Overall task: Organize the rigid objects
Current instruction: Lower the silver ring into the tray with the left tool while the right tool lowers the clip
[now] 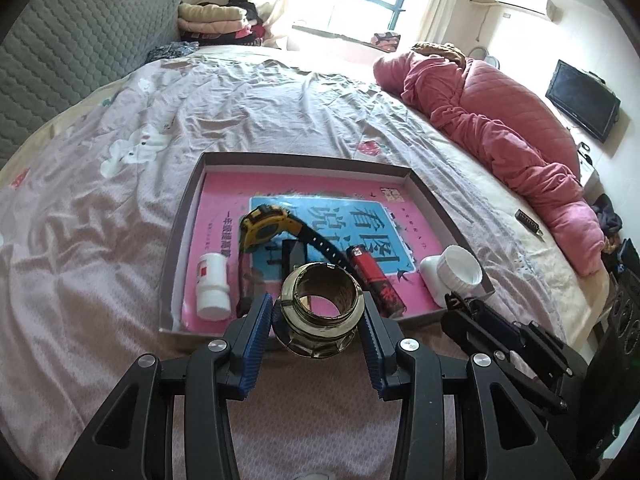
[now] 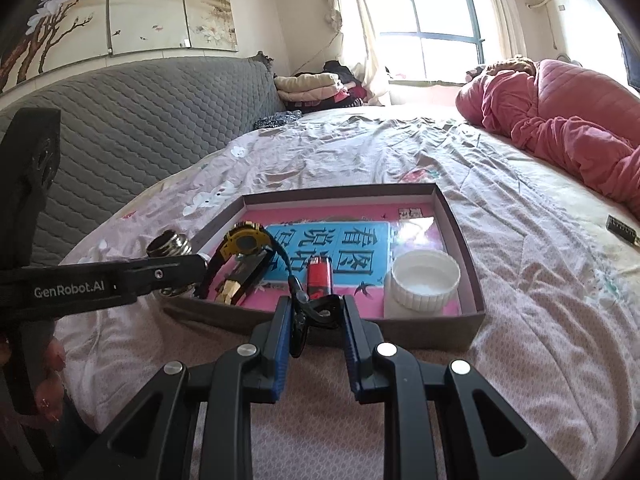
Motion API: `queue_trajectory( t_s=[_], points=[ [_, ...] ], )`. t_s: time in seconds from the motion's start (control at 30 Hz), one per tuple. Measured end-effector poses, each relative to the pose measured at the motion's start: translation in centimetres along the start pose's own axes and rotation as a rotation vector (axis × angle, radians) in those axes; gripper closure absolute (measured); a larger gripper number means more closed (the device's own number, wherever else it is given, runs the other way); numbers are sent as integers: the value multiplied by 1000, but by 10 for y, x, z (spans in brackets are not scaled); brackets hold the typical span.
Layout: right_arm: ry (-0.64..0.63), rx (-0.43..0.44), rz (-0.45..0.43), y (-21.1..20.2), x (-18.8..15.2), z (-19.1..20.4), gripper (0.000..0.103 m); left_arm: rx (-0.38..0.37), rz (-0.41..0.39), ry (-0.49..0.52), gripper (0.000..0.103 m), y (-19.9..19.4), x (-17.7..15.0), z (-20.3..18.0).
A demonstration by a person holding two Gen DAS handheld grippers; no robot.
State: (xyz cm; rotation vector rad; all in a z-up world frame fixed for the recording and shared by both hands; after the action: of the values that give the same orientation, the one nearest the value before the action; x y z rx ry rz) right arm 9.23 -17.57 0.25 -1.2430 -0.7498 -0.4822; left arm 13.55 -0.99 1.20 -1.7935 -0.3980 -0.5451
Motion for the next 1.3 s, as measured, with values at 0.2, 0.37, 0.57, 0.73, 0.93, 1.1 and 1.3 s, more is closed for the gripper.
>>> queue_trajectory(
  t_s=[0.2, 0.37, 0.57, 0.73, 0.93, 1.1, 1.3],
  points=[
    [3, -5, -27, -4, 13, -3, 79, -3, 9, 7, 59, 10, 6, -4],
    [-1, -14, -31, -3, 22, -6, 79, -6, 23, 11, 59, 18, 9, -7],
    [-29, -11, 68, 22, 29, -5, 79, -9, 60, 38, 59, 34, 16, -11],
    [-59, -12, 124, 41, 33, -1, 79, -4, 96, 77, 59, 48, 18, -15],
    [-96, -3, 207, 64, 33, 0, 79, 16, 113, 89, 59, 54, 18, -9],
    [-120, -17, 259, 75, 33, 0, 79, 10, 120, 92, 59, 57, 20, -9],
    [-123, -36, 299, 80, 32, -6, 79, -1, 123, 118, 59, 60, 22, -18]
  ],
)
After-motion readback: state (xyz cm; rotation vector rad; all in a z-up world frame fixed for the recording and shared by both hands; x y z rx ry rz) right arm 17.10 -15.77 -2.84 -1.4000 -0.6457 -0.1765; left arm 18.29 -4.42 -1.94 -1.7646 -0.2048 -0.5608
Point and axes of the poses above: each gripper's, at about its wrist camera, not at the fingertips, and y roughly the way its jaws point, z to its left, x to its top, the point moved 3 cm from there along y, roughly the way its jaws point, and after that the axes turned 8 degrees about z, right-handed, at the moved point
